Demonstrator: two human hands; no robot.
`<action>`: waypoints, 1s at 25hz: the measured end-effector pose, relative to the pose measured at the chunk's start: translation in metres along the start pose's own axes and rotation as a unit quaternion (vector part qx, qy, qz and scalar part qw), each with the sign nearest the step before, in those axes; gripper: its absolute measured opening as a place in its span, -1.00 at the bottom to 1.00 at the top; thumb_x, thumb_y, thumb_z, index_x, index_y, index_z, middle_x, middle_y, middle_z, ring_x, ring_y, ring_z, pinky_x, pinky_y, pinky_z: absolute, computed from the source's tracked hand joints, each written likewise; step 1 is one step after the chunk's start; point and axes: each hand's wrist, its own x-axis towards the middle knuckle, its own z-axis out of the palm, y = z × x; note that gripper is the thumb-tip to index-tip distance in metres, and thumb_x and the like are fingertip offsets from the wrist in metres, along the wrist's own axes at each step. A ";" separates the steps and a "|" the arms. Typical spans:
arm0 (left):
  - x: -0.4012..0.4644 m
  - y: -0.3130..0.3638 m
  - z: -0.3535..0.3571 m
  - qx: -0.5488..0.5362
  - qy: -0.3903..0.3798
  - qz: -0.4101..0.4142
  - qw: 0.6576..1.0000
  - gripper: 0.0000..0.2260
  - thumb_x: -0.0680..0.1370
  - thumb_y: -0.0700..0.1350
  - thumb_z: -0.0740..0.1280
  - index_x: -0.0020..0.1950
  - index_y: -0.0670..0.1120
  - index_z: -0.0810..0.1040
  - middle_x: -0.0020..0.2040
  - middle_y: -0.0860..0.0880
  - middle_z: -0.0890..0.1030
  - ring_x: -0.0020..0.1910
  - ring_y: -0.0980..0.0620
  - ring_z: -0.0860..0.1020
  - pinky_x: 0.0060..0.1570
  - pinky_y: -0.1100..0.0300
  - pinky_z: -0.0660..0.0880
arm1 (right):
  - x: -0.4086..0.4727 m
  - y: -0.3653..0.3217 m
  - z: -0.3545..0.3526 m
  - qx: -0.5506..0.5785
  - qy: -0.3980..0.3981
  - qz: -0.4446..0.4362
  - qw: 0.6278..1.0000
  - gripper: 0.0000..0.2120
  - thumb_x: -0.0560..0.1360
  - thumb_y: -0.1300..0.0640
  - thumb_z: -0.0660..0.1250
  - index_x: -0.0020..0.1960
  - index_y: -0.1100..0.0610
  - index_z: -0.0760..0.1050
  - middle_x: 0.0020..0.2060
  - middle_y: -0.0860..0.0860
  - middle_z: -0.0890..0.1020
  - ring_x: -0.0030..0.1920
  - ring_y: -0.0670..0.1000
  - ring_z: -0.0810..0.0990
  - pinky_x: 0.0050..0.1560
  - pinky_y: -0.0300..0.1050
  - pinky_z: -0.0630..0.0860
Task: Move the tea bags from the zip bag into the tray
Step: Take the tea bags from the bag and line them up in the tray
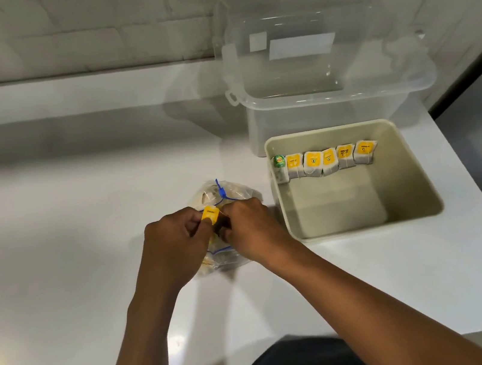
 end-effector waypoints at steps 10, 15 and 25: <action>-0.002 -0.012 -0.015 -0.034 -0.030 -0.027 0.999 -0.95 0.52 -0.07 0.44 -0.12 0.06 0.69 -0.24 0.21 0.68 -0.21 0.27 0.62 -0.20 0.50 0.43 | 0.001 -0.001 0.001 -0.004 -0.005 -0.017 1.000 -0.83 0.49 0.21 0.29 -0.02 0.14 0.64 -0.08 0.12 0.68 -0.02 0.17 0.60 -0.08 -0.06 0.54; -0.006 -0.014 -0.007 -0.014 -0.059 -0.015 0.998 -0.86 0.51 -0.20 0.42 -0.06 0.05 0.70 -0.18 0.16 0.70 -0.15 0.31 0.62 -0.11 0.56 0.42 | -0.003 -0.003 0.000 -0.011 -0.004 -0.022 1.000 -0.88 0.48 0.22 0.33 -0.05 0.13 0.64 -0.10 0.10 0.66 -0.03 0.14 0.62 -0.14 -0.13 0.51; -0.007 -0.003 -0.004 -0.058 -0.038 0.008 0.998 -0.72 0.54 -0.20 0.38 0.20 0.08 0.61 -0.03 0.18 0.68 -0.07 0.30 0.62 -0.02 0.40 0.54 | -0.015 -0.018 -0.042 0.094 0.041 -0.052 0.993 -0.74 0.44 0.34 0.33 0.06 0.11 0.65 -0.07 0.03 0.68 -0.01 0.00 0.63 0.05 -0.18 0.54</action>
